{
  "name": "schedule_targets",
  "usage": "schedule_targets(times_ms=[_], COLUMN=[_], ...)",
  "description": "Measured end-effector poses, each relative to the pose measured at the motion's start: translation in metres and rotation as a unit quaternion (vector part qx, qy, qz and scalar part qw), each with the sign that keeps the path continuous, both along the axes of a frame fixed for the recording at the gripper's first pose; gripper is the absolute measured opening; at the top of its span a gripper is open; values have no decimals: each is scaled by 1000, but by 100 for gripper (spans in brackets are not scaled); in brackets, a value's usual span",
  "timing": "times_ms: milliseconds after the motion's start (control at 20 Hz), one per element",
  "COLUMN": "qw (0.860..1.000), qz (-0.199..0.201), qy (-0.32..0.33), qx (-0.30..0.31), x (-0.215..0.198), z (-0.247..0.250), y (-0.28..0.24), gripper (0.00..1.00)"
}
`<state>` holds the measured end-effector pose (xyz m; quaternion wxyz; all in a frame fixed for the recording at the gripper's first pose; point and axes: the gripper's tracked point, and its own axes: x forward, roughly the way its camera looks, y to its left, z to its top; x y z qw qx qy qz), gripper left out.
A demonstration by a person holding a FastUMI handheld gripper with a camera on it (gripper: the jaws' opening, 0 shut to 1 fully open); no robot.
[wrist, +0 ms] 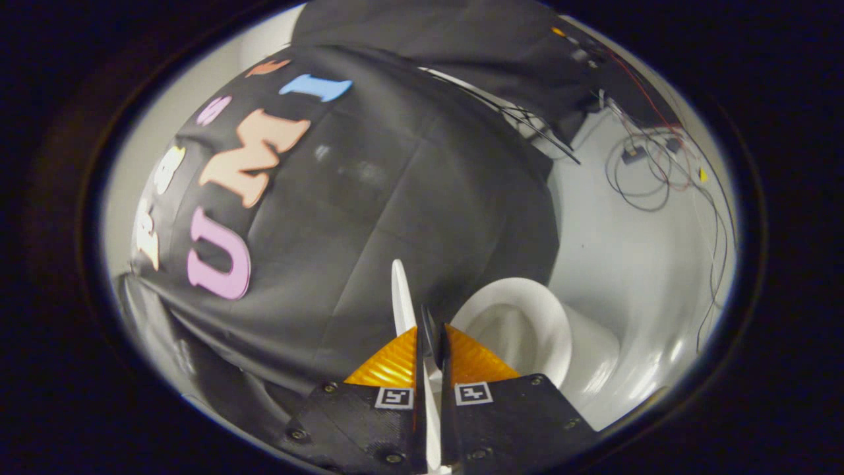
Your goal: Open the toilet lid.
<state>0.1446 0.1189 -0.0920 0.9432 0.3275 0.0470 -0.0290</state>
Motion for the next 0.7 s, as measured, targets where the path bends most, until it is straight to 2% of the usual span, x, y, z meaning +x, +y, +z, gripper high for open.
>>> schedule_targets(times_ms=[150,300,500,700], qw=[995,980,963,937], qz=[4,24,37,37], qy=[15,7,-23,-49], qx=[-95,-199,-267,-345], x=[-11,-18,-26,-38], z=[21,38,47,56], y=[38,71,107,142], gripper=[8,8,9,9])
